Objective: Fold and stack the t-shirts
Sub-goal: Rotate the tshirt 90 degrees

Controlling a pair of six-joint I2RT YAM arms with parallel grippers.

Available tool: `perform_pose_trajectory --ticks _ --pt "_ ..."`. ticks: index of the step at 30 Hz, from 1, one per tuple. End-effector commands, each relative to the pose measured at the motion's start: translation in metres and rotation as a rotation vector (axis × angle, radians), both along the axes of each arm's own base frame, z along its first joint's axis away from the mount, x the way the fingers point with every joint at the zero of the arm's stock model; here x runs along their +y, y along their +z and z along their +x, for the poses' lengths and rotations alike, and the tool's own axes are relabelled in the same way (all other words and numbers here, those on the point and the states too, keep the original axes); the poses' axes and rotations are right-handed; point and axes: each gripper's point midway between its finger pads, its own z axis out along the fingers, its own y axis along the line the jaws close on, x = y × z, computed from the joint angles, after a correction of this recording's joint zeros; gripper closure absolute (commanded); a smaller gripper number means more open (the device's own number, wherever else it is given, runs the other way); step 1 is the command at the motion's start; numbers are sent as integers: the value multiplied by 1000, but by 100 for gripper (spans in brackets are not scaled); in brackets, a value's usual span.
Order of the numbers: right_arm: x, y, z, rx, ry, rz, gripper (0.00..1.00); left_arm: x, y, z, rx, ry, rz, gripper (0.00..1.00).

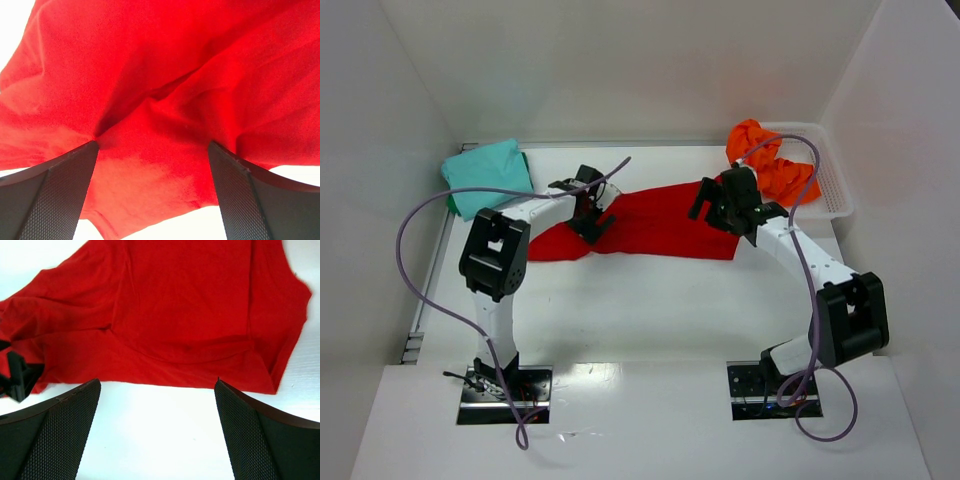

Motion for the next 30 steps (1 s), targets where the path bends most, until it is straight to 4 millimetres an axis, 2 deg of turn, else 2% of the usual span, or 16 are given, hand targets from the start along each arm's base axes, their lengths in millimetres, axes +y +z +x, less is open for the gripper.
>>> perform_pose_trajectory --ticks 1,6,7,8,10,11,12,15,16,22,23,24,25,28,29,30 --pt "-2 -10 4 28 -20 -11 0 -3 -43 -85 305 77 -1 1" --pt "3 -17 17 34 -20 -13 0 -39 -36 -136 413 73 -59 1" --pt "4 -23 17 51 -13 -11 0 -53 -35 -149 428 81 -74 1" --pt "5 -29 20 67 -13 -17 0 -58 -38 -167 475 92 -97 1" --pt "7 -33 25 66 -5 -26 0 -71 -30 -182 501 120 -136 1" --pt "6 -45 26 92 -7 -61 0 -76 -27 -190 517 157 -161 1" --pt "6 -47 28 107 -7 -66 0 -81 -22 -201 538 157 -192 1" --pt "5 -66 32 152 -5 -97 0 -96 -13 -211 520 162 -253 1" --pt "9 -67 34 151 -1 -105 0 -97 -16 -218 533 165 -260 1" --pt "16 -103 32 234 16 -145 0 -140 -4 -224 569 108 -454 1" --pt "19 -110 30 248 25 -151 0 -143 -3 -224 571 101 -467 1" --pt "22 -109 36 244 18 -143 0 -142 -4 -228 585 101 -469 1" --pt "27 -120 34 265 32 -153 0 -146 -2 -228 591 91 -490 1" --pt "40 -124 43 257 52 -153 0 -151 -5 -233 608 76 -502 1" --pt "43 -134 44 279 60 -151 0 -153 -3 -235 622 70 -515 1" --pt "47 -131 51 266 60 -147 0 -154 -4 -236 629 65 -525 1"
